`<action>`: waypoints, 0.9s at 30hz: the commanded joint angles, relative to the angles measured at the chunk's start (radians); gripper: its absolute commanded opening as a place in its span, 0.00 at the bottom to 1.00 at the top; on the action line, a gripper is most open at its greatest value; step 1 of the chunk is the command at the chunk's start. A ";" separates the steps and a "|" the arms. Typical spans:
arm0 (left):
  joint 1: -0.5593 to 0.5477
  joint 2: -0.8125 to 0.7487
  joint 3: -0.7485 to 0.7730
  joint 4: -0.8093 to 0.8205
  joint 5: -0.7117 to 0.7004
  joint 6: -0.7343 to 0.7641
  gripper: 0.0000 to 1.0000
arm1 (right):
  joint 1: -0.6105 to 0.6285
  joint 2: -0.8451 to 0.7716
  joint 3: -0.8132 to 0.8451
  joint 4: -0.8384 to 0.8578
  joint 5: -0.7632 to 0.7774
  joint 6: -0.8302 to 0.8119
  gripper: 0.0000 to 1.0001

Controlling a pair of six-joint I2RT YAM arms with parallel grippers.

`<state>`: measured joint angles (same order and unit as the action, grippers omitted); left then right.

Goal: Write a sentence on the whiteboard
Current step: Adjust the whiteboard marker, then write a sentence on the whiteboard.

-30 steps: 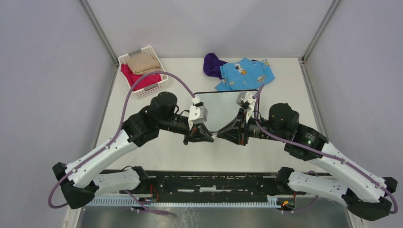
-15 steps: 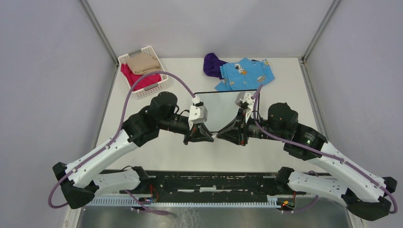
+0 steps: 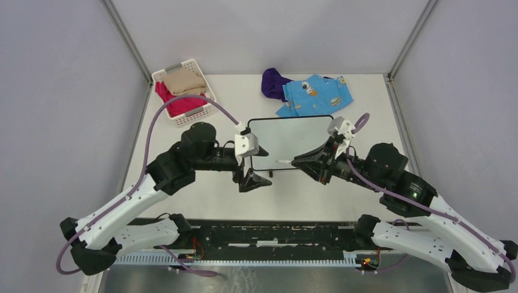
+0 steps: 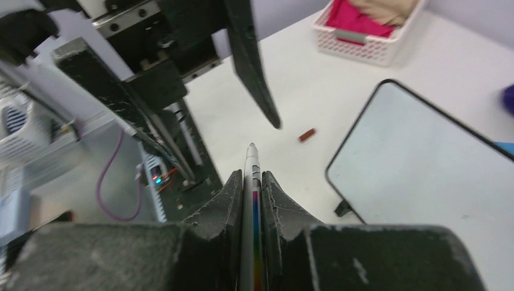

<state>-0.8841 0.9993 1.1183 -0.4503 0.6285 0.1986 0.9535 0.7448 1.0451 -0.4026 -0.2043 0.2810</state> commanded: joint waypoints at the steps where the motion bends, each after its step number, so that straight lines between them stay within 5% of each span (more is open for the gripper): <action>1: -0.006 -0.110 -0.061 0.137 -0.239 -0.062 0.99 | -0.003 -0.092 -0.060 0.089 0.326 -0.053 0.00; 5: -0.006 -0.166 -0.144 0.211 -0.405 -0.108 1.00 | -0.002 -0.139 -0.183 0.152 0.536 -0.097 0.00; 11: -0.005 -0.190 -0.203 0.244 -0.621 -0.169 1.00 | -0.002 -0.265 -0.403 0.485 0.589 -0.146 0.00; 27: 0.004 -0.124 -0.242 0.311 -1.000 -0.371 1.00 | 0.015 -0.103 -0.413 0.628 0.782 -0.271 0.00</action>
<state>-0.8860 0.8261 0.8272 -0.1844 -0.2100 -0.0578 0.9527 0.5941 0.5922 0.1482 0.5156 0.0471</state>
